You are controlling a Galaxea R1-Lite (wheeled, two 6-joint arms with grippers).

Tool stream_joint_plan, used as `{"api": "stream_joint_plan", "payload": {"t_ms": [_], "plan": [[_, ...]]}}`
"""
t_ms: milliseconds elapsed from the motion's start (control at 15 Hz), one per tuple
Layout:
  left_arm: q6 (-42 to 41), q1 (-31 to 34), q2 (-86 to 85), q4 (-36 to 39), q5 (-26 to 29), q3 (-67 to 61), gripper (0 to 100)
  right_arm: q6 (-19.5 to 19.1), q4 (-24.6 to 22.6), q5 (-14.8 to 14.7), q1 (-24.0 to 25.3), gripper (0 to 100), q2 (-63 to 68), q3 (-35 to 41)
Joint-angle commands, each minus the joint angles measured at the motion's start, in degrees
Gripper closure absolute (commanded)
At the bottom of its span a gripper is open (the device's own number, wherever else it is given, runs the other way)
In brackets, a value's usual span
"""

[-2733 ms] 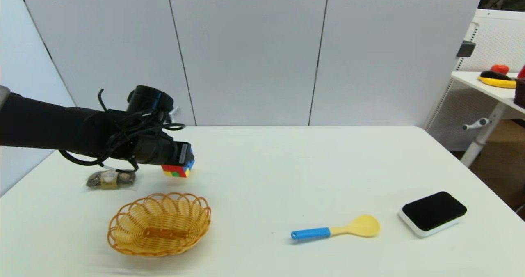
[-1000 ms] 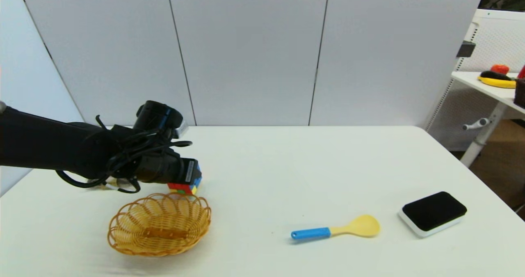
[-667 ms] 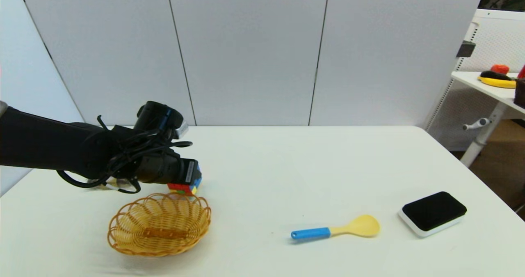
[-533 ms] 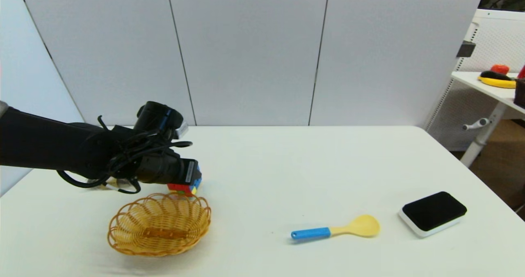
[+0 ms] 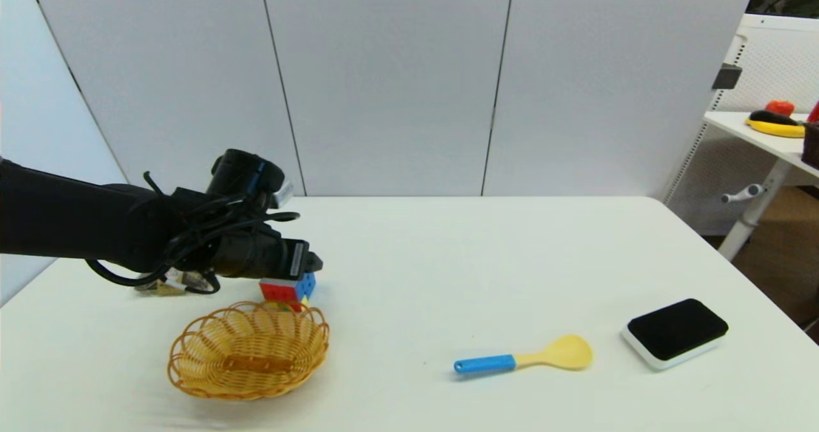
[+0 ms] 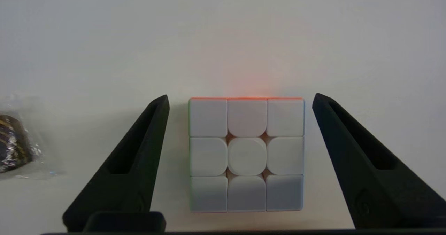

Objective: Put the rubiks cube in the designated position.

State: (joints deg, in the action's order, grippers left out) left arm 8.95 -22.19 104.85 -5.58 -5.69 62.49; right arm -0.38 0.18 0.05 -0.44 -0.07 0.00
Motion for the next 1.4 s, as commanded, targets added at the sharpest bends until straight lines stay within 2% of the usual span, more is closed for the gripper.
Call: {"api": "stream_joint_plan", "payload": {"t_ms": [67, 267, 400, 533, 733, 867, 1000, 1133, 1267, 1400], "plan": [[-0.9, 0.5, -8.2, -0.7, -4.4, 3.4, 0, -0.1, 0.0, 0.0, 0.0, 0, 0.1, 0.0], [-3.1, 2.1, -21.4, -1.7, -4.9, 3.3, 0, -0.1, 0.0, 0.0, 0.0, 0, 0.1, 0.0], [-7.0, 5.6, -30.8, -5.3, -4.8, 1.4, 0, 0.0, 0.0, 0.0, 0.0, 0, 0.1, 0.0], [-11.7, 10.1, -40.1, -6.1, -4.5, -3.7, 0, -0.1, 0.0, 0.0, 0.0, 0, 0.1, 0.0], [-12.3, 11.7, -56.5, -5.9, -4.0, -14.1, 0, -0.1, 0.0, 0.0, 0.0, 0, 0.1, 0.0], [-12.2, 12.0, -67.0, -5.6, 2.3, -19.5, 0, -0.1, 0.0, 0.0, 0.0, 0, 0.1, -0.1], [-12.2, 15.2, -75.5, -4.3, 8.9, -25.0, 0, -0.1, 0.0, 0.0, 0.0, 0, 0.1, 0.0], [-12.9, 20.2, -81.5, 3.0, 14.8, -31.3, 0, -0.1, 0.0, 0.0, 0.0, 0, 0.1, 0.0], [-13.3, 23.1, -84.9, 12.3, 17.0, -37.0, 0, -0.1, 0.0, 0.0, 0.0, 0, 0.1, 0.0], [-13.7, 23.6, -90.5, 13.0, 17.2, -42.3, 0, -0.1, 0.0, 0.0, 0.0, 0, 0.1, 0.0]]}}
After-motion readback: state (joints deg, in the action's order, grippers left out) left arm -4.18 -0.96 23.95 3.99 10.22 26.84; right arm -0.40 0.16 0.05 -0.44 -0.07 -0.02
